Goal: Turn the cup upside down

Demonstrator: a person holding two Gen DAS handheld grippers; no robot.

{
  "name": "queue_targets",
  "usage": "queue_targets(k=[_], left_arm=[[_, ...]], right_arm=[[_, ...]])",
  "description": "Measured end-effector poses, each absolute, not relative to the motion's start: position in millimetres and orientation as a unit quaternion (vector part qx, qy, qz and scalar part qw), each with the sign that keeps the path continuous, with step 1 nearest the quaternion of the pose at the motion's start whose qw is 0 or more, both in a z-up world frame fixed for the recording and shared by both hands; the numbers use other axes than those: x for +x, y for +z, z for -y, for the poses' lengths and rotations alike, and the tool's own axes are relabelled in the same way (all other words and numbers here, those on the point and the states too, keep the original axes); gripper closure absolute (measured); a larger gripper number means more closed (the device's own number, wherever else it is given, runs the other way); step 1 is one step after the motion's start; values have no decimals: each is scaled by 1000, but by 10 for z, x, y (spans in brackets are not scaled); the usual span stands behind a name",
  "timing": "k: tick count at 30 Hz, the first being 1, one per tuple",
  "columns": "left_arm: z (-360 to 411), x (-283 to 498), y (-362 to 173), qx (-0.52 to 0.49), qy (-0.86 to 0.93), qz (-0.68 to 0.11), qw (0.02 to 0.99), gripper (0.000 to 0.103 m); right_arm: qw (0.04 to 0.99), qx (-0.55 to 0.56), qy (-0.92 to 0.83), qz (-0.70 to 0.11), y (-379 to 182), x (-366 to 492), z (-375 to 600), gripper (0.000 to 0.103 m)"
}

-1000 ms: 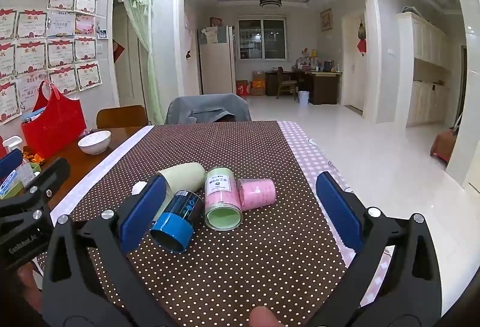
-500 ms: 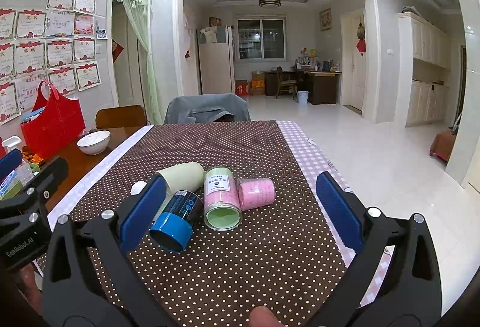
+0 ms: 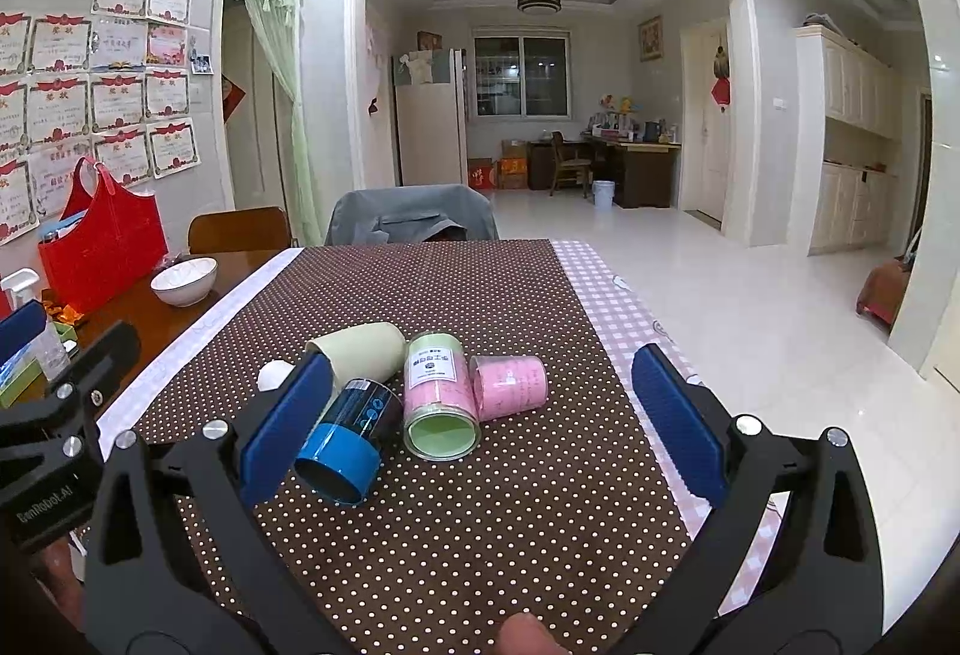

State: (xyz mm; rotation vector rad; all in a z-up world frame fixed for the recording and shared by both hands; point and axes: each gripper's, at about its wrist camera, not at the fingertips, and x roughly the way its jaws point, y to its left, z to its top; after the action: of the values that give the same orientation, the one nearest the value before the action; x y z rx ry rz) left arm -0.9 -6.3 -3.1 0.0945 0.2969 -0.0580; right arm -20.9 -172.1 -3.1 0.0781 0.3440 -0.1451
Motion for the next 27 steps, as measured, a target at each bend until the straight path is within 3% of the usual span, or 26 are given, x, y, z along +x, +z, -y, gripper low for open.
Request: queue_targets(k=[27], left_arm=[[75,158,-52,55,-34,-159,985,4]], right_arm=[[981,22,-74,-177,-60,-63,1750,5]])
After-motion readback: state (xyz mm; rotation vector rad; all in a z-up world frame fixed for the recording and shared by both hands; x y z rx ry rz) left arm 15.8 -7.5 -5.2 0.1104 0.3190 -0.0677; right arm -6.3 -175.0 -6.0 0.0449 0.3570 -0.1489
